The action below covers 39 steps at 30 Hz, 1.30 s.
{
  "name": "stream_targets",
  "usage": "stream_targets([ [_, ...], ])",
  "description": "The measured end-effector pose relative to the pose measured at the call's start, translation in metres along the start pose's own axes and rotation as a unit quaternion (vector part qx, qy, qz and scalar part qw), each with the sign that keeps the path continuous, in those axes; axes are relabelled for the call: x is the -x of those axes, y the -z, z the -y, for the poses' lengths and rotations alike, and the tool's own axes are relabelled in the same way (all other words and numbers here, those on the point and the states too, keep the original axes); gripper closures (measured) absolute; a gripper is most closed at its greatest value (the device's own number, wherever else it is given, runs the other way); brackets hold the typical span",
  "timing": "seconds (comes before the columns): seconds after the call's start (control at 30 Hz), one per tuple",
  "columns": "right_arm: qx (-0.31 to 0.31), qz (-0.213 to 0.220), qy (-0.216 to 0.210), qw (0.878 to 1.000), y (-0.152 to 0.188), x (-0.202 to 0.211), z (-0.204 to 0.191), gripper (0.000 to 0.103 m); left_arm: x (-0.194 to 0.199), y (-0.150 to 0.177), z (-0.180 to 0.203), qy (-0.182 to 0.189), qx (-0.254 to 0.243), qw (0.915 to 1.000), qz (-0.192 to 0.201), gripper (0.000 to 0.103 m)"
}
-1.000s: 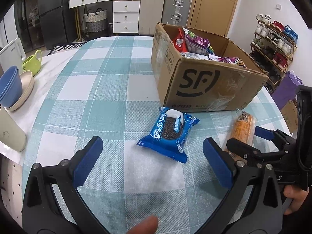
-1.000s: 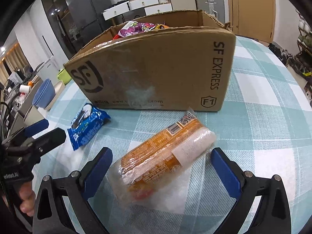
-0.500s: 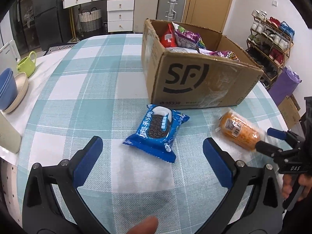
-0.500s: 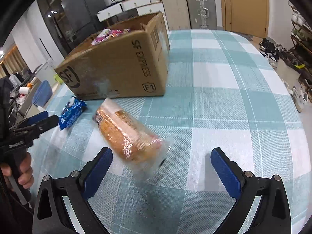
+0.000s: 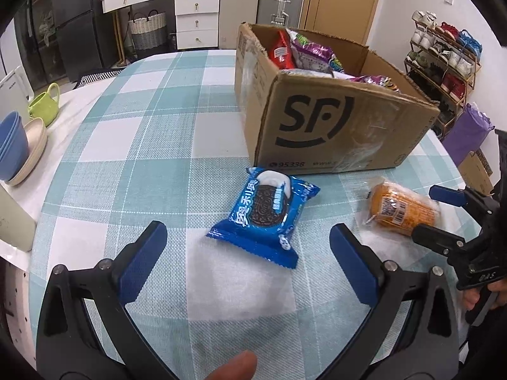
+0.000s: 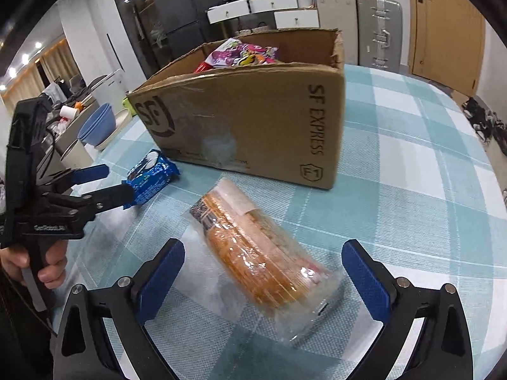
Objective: Organize snacks
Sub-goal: 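Move both open tools down toward the blue biscuit pack and bread roll, then close the left tool on the blue biscuit pack while the right tool grasps the bread roll, then lift both held snacks and carry them over the cardboard box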
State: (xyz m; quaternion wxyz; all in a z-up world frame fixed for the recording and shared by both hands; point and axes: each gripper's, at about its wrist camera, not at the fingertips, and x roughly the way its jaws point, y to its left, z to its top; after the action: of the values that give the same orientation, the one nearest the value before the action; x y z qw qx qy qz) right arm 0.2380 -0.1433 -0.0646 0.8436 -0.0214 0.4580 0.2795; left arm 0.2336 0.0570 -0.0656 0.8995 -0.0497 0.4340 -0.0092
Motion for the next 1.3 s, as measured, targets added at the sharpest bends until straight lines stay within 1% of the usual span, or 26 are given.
stream_targets([
  [0.03,0.0,-0.002,-0.006,1.0,0.001,0.0,0.0,0.008,-0.005,-0.001,-0.001,-0.002,0.001,1.0,-0.008,0.001],
  [0.07,0.002,-0.007,-0.014,1.0,0.003,-0.001,-0.002,0.016,-0.009,-0.002,-0.001,-0.001,0.0,0.9999,-0.013,0.001],
  [0.1,0.005,-0.01,-0.017,1.0,0.004,-0.001,-0.003,0.019,-0.012,-0.002,0.0,-0.001,-0.001,0.9999,-0.017,0.001],
  [0.2,0.024,-0.011,-0.007,1.0,0.01,0.0,-0.011,0.02,-0.022,-0.004,0.002,0.001,-0.007,0.9997,-0.023,0.001],
  [0.3,0.019,-0.01,-0.011,1.0,0.01,-0.003,-0.012,0.02,-0.03,-0.006,0.003,-0.001,-0.01,0.9996,-0.028,0.001],
  [0.37,0.024,-0.01,-0.004,1.0,0.009,-0.004,-0.014,0.027,-0.034,-0.007,0.004,0.0,-0.012,0.9994,-0.031,0.001],
  [0.4,0.025,-0.01,-0.004,1.0,0.009,-0.005,-0.015,0.028,-0.035,-0.007,0.004,0.0,-0.014,0.9994,-0.031,0.001],
  [0.43,0.026,-0.01,-0.003,1.0,0.009,-0.005,-0.016,0.028,-0.036,-0.008,0.005,0.0,-0.017,0.9994,-0.031,0.004],
  [0.47,0.026,-0.009,-0.003,1.0,0.009,-0.006,-0.017,0.028,-0.036,-0.007,0.006,0.001,-0.019,0.9993,-0.032,0.009],
  [0.53,0.03,-0.01,0.0,1.0,0.009,-0.007,-0.02,0.028,-0.038,-0.006,0.007,0.0,-0.023,0.9991,-0.035,0.013],
  [0.6,0.034,-0.01,0.008,0.999,0.01,-0.008,-0.022,0.031,-0.038,-0.005,0.008,-0.003,-0.029,0.999,-0.033,0.016],
  [0.7,0.032,-0.009,0.012,0.999,0.01,-0.009,-0.023,0.034,-0.036,-0.004,0.013,-0.006,-0.046,0.9985,-0.028,0.027],
  [0.73,0.032,-0.008,0.013,0.999,0.01,-0.009,-0.022,0.037,-0.036,-0.004,0.015,-0.006,-0.053,0.9982,-0.026,0.031],
  [0.77,0.032,-0.007,0.015,0.999,0.01,-0.008,-0.023,0.044,-0.035,-0.003,0.016,-0.005,-0.055,0.9982,-0.025,0.036],
  [0.83,0.03,-0.005,0.019,0.999,0.011,-0.008,-0.024,0.055,-0.033,-0.003,0.016,0.0,-0.054,0.9983,-0.022,0.042],
  [0.87,0.03,-0.004,0.017,0.999,0.011,-0.008,-0.023,0.058,-0.032,-0.003,0.016,0.002,-0.053,0.9984,-0.02,0.049],
  [0.97,0.03,0.003,0.015,0.999,0.013,-0.003,-0.023,0.066,-0.029,-0.003,0.013,0.01,-0.045,0.9988,-0.015,0.055],
  [1.0,0.028,0.004,0.014,0.999,0.013,-0.002,-0.022,0.066,-0.027,-0.001,0.014,0.011,-0.044,0.9989,-0.013,0.056],
  [1.07,0.024,0.005,0.01,1.0,0.015,0.0,-0.021,0.067,-0.022,0.001,0.015,0.014,-0.043,0.999,-0.005,0.062],
  [1.3,0.021,0.015,0.008,1.0,0.019,0.005,-0.021,0.068,-0.013,0.008,0.014,0.025,-0.03,0.9992,0.001,0.063],
])
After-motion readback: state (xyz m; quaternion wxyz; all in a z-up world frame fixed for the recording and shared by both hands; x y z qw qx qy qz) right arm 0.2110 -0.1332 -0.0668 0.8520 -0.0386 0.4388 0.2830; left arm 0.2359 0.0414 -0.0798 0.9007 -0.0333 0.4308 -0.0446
